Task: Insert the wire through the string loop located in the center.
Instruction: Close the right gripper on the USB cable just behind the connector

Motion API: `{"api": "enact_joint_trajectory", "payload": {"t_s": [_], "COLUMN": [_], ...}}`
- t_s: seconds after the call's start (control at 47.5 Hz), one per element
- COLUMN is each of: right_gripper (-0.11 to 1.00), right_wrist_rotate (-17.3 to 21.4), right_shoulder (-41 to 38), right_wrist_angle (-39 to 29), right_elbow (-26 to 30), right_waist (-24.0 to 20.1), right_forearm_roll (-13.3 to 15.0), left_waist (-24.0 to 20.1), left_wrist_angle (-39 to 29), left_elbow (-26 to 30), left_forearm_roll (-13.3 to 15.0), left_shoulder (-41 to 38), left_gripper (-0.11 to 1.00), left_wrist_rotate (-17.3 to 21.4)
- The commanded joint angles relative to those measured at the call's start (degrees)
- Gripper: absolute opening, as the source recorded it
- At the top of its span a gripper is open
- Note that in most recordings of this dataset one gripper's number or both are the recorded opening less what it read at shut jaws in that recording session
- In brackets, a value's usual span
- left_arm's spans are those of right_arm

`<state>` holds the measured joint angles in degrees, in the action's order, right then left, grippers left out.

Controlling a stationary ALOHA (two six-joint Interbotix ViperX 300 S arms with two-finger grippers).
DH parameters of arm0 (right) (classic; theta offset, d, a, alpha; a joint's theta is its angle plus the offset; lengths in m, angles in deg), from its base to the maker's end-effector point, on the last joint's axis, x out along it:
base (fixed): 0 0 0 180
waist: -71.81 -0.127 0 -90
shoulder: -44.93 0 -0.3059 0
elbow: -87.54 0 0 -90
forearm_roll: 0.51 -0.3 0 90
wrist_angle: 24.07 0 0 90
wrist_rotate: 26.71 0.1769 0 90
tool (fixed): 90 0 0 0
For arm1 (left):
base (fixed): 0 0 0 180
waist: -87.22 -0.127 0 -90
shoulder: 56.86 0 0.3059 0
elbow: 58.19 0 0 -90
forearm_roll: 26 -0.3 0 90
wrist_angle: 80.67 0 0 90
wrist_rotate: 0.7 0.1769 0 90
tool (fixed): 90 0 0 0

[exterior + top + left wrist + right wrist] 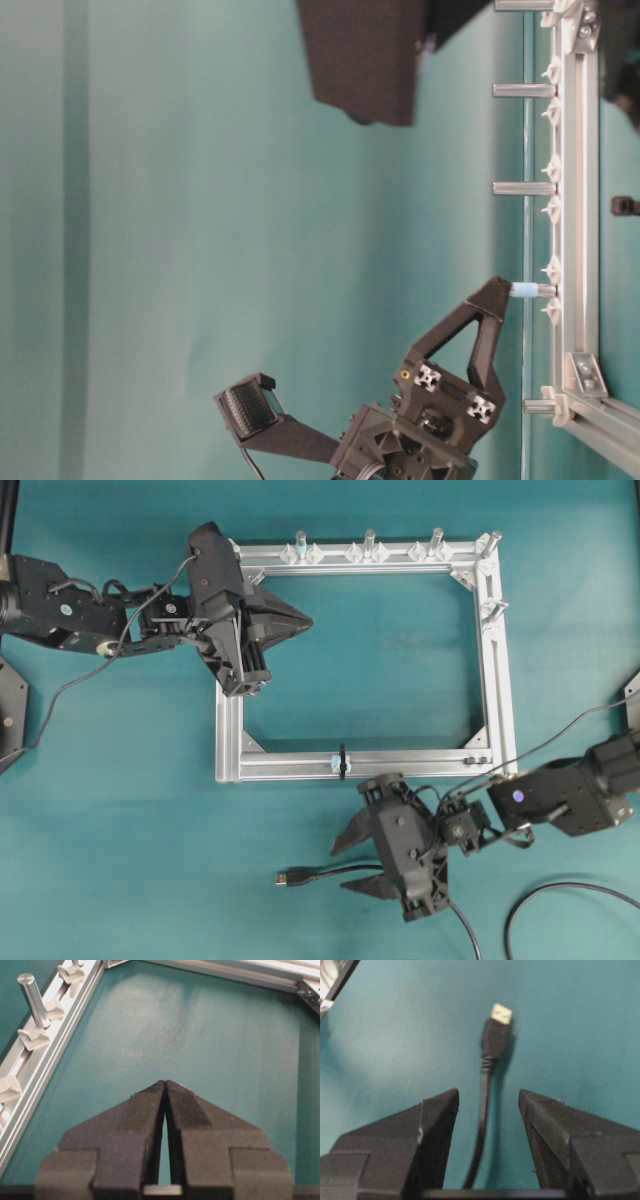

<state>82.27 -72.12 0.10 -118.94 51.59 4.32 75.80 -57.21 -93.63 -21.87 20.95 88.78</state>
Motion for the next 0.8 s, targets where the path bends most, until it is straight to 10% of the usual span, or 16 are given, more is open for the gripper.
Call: {"api": "enact_joint_trajectory", "payload": {"t_s": [0.0, 0.779], "right_gripper": [0.55, 0.55], "right_wrist_rotate": [0.0, 0.0], "right_shoulder": [-0.2, -4.1], "right_wrist_angle": [0.0, 0.3], "right_elbow": [1.8, 3.3], "right_waist": [-0.6, -0.4], "right_forearm_roll": [-0.2, -2.1], "left_waist": [0.1, 0.4], "left_wrist_angle": [0.1, 0.1], "left_elbow": [0.3, 0.1], "left_forearm_roll": [-0.2, -0.1], "left_shoulder": [1.6, 1.5], "left_gripper": [0.0, 0.0], "left_wrist_rotate": [-0.4, -0.4]}}
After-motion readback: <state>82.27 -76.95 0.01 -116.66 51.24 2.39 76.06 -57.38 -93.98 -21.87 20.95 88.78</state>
